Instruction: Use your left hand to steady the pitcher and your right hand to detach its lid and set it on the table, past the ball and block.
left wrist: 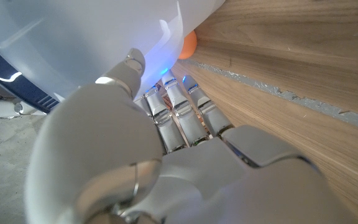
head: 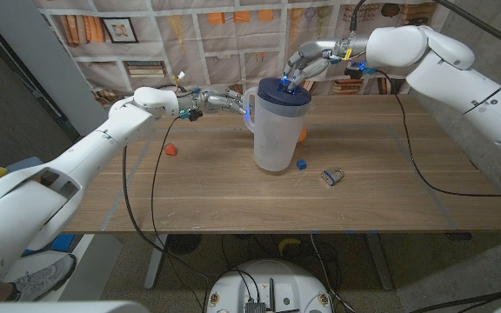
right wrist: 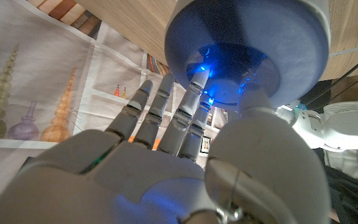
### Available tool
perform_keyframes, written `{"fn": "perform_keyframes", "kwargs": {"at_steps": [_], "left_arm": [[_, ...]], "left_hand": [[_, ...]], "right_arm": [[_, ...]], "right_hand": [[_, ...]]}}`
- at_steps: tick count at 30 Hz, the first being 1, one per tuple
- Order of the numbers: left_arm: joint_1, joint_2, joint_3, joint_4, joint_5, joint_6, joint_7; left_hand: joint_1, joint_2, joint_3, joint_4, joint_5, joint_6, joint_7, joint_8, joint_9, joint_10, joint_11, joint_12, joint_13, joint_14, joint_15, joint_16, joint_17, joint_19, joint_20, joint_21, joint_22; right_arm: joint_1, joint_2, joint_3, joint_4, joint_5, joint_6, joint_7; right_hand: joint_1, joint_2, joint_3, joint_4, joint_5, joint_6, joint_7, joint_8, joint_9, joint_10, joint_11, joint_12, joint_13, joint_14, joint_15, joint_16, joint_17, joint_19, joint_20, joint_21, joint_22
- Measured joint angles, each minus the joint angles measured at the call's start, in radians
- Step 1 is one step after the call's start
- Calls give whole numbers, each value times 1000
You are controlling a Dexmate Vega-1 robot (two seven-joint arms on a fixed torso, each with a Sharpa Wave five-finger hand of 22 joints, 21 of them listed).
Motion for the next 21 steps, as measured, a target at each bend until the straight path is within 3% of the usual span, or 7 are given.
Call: {"fn": "perform_keyframes", "kwargs": {"at_steps": [21], "left_arm": [[12, 12, -4, -22, -1, 3, 5]], "left_hand": [[-1, 1, -6, 3, 0, 0, 0, 0, 0, 0, 0, -1, 5, 0, 0, 0, 1, 0, 0, 0, -3]], "right_arm": [[-13, -18, 19, -35, 8, -24, -2]], "right_hand": [[0, 0, -2, -1, -1, 0, 0, 0, -4, 0, 0, -7, 1, 0, 0, 0, 0, 0, 0, 0, 0]]}}
